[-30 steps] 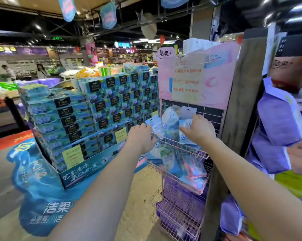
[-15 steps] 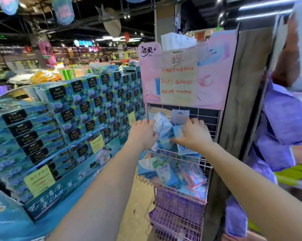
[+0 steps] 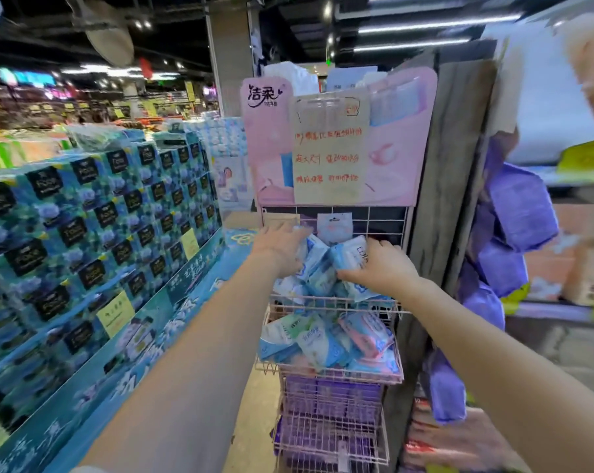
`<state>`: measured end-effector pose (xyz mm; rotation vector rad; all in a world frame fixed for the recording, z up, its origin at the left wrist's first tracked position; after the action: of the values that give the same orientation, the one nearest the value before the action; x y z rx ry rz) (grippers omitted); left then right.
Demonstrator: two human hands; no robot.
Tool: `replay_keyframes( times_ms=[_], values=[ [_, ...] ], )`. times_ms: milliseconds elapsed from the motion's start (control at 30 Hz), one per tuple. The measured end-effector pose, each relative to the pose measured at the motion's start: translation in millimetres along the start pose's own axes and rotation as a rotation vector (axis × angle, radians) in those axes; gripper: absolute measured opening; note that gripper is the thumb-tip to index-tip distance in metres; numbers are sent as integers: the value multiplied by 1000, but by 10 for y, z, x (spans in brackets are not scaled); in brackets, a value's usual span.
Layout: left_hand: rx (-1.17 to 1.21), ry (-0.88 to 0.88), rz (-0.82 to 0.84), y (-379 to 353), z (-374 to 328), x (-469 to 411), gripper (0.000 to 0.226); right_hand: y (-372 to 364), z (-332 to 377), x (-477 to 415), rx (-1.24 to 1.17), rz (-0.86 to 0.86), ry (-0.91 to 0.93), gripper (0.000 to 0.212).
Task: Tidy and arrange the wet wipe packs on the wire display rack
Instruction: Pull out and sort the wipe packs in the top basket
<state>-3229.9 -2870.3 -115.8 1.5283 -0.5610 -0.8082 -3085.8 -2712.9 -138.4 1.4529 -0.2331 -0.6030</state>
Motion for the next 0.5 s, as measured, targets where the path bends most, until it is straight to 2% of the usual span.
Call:
replay_keyframes(
  times_ms=[167,333,500],
  values=[
    [-59,-133,52,-2,51,-101,88,-48,12,9,-99,54,-58,110],
    [27,-170,40,-7,114,-201,79,-119,-19,13,-126,56,-98,120],
    [23,-138,-34,25,143,-295,86,-102,-31,0,-248,-27,-83,85]
  ],
)
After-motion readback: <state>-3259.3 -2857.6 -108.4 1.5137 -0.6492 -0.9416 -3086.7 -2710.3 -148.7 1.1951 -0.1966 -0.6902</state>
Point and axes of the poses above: each hand's wrist, its own x-axis away from the middle knuckle, its own y-axis out of the back of the hand, z = x × y, the point moved 5 cm from there along -x, towards the middle knuckle, and after that the axes turned 7 degrees about x, right-handed, at the moved point
